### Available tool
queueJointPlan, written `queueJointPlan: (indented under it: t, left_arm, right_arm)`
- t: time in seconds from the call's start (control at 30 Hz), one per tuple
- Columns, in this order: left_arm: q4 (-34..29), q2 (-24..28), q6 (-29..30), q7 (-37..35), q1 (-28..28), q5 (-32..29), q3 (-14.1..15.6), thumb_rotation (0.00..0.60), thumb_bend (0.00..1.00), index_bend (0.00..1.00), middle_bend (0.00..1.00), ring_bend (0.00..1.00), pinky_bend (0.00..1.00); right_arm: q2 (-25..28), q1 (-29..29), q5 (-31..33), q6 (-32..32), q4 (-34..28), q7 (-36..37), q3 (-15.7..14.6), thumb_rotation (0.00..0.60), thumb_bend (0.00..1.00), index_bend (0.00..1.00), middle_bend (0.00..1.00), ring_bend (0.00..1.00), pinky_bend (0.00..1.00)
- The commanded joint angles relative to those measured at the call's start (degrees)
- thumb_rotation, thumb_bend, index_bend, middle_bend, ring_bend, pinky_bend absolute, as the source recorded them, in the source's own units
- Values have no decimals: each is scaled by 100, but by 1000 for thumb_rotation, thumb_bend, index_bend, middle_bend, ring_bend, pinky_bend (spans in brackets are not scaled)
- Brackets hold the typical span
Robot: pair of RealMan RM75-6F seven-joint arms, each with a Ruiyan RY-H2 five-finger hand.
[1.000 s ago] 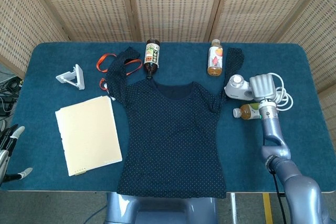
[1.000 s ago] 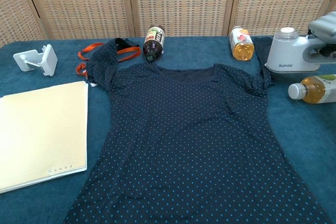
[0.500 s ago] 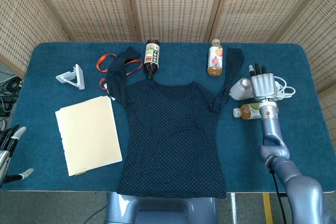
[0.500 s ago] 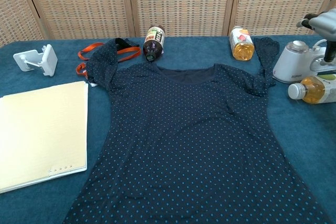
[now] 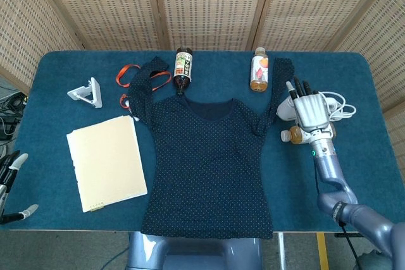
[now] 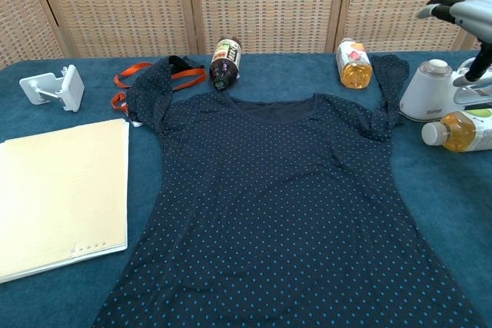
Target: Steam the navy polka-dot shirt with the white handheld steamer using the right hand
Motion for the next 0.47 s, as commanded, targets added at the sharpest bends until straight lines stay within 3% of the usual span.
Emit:
queueJointPlan:
  t: [0.03,0.13,0.23,0.33,0.47]
  left_arm:
    - [28,33,150,-75,79,139,42,600,0,0,0,0,0]
    - [71,45,269,-110,135,265,79,600,0,0,0,0,0]
    - [102,40,398,-103,186,369,91,600,0,0,0,0,0]
    - [134,9,532,-70,233,442,83,600,0,0,0,0,0]
    - [246,-79,759,-16,339,598,105,600,0,0,0,0,0]
  right_arm:
    - [1243,-711,-344,823,-1813,182,-187,600,0,46,30,78,278]
    - [1777,-1038,-547,1111,-2627,522,-320,600,0,39,0,6,133]
    - [2131,-1331,-703,1349,-3217,866,-463,600,0,29,0,0,23]
    - [2331,-1573,-806,1542,-3574,1094,-602,600,0,13,0,0,0]
    - [2621,-2074,-1229,1972,-3942,1523,-1007,600,0,0,0,0,0]
